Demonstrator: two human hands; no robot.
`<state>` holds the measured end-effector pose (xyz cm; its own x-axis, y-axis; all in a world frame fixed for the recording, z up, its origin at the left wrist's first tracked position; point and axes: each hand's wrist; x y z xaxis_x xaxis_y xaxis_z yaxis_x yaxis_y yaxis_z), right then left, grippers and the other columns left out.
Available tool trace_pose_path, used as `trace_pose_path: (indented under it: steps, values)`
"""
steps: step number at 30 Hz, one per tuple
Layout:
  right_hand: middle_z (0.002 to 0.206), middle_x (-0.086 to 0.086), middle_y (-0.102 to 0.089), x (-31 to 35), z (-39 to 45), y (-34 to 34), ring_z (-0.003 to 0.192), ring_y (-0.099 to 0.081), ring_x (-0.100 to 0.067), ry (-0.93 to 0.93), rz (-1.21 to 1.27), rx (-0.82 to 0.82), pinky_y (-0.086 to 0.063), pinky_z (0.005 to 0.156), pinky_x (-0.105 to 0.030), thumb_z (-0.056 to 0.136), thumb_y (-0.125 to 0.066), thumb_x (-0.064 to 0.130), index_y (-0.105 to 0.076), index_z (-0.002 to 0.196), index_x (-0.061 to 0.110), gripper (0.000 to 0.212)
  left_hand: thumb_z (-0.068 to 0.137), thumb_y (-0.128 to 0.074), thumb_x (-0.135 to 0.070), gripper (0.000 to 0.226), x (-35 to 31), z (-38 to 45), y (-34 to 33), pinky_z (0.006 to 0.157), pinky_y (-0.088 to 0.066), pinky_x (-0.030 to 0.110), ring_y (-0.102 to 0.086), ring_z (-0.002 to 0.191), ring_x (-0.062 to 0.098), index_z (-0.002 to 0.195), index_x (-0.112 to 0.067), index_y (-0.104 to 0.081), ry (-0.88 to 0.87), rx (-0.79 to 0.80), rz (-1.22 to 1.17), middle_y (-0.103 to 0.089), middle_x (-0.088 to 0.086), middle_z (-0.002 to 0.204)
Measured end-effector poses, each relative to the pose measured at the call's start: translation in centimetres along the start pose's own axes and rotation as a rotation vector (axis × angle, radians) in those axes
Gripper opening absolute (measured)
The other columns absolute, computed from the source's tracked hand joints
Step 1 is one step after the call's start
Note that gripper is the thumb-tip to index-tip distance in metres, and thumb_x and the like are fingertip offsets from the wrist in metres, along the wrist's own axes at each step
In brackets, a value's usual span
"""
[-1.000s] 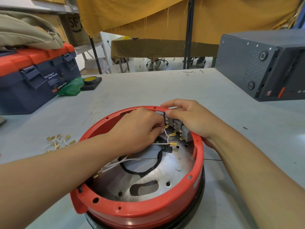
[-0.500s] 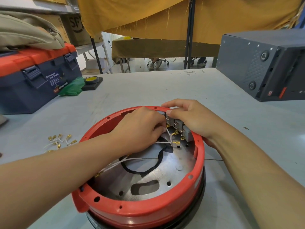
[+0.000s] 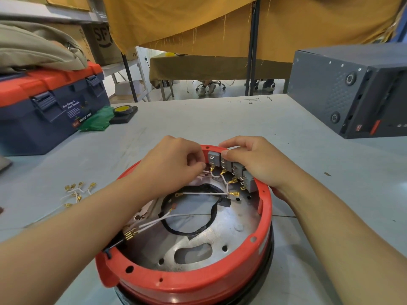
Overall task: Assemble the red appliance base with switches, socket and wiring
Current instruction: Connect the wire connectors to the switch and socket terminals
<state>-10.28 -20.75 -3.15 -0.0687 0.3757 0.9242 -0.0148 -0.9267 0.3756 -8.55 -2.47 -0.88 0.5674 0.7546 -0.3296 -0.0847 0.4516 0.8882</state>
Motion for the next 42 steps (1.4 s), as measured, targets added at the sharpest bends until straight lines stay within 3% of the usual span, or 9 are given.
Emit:
trace_pose_path:
  steps: [4,7,11,16,27,42]
  values:
    - [0.101,0.000,-0.071,0.1,-0.1,0.0,0.097,-0.066,-0.021,-0.008,0.001,0.006,-0.049,0.096,-0.045,0.087,-0.063,0.027,-0.070,0.100,0.028,0.015,0.080,-0.064,-0.018,0.011,0.2,0.2,0.0,0.058,-0.040,0.007,-0.056,0.063,0.000,0.076,-0.024,-0.072,0.055,-0.003,-0.003,-0.059,-0.015,0.060]
    - [0.100,0.000,-0.072,0.1,-0.1,0.1,0.095,-0.067,-0.020,-0.009,0.003,0.006,-0.049,0.096,-0.045,0.087,-0.063,0.025,-0.070,0.101,0.026,0.016,0.078,-0.069,-0.020,0.008,0.1,0.2,-0.3,0.057,-0.037,0.003,-0.056,0.061,-0.003,0.075,-0.025,-0.074,0.033,0.072,-0.012,-0.063,-0.014,0.061]
    - [0.100,0.000,-0.072,0.1,-0.2,0.1,0.095,-0.067,-0.020,-0.012,0.006,0.005,-0.049,0.096,-0.045,0.087,-0.063,0.025,-0.070,0.104,0.024,0.019,0.080,-0.069,-0.024,0.007,0.2,0.4,-0.7,0.066,-0.044,0.018,-0.058,0.068,0.004,0.076,-0.027,-0.073,0.000,0.113,0.004,-0.069,-0.008,0.075]
    - [0.100,0.000,-0.072,0.1,-0.2,0.0,0.095,-0.067,-0.019,-0.016,0.019,0.001,-0.049,0.096,-0.045,0.087,-0.063,0.024,-0.071,0.103,0.024,0.018,0.082,-0.065,-0.023,0.009,0.2,0.4,-0.9,0.065,-0.047,0.026,-0.058,0.067,0.007,0.078,-0.024,-0.073,-0.041,0.088,0.043,-0.069,-0.005,0.072]
    - [0.092,-0.002,-0.074,0.1,-0.3,0.1,0.086,-0.070,-0.017,-0.018,0.044,0.009,-0.052,0.092,-0.043,0.087,-0.063,0.021,-0.071,0.097,0.022,0.012,0.083,-0.062,-0.023,0.011,0.0,0.3,-1.1,0.065,-0.050,0.033,-0.057,0.066,0.010,0.079,-0.022,-0.073,-0.026,0.059,0.081,-0.066,-0.005,0.070]
    - [0.098,-0.001,-0.072,0.1,-0.1,0.1,0.094,-0.068,-0.021,-0.016,0.025,0.004,-0.050,0.095,-0.046,0.086,-0.063,0.025,-0.071,0.097,0.025,0.013,0.081,-0.065,-0.024,0.008,-0.2,0.3,-0.5,0.070,-0.052,0.036,-0.059,0.070,0.010,0.079,-0.024,-0.072,-0.024,0.062,0.049,-0.067,-0.007,0.072]
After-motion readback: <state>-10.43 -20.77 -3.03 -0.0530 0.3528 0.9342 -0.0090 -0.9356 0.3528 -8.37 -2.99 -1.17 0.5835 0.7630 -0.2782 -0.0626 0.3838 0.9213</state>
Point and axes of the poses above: each hand's wrist, its own z-axis towards the middle knuckle, its own y-axis out of the back of the hand, x = y × z
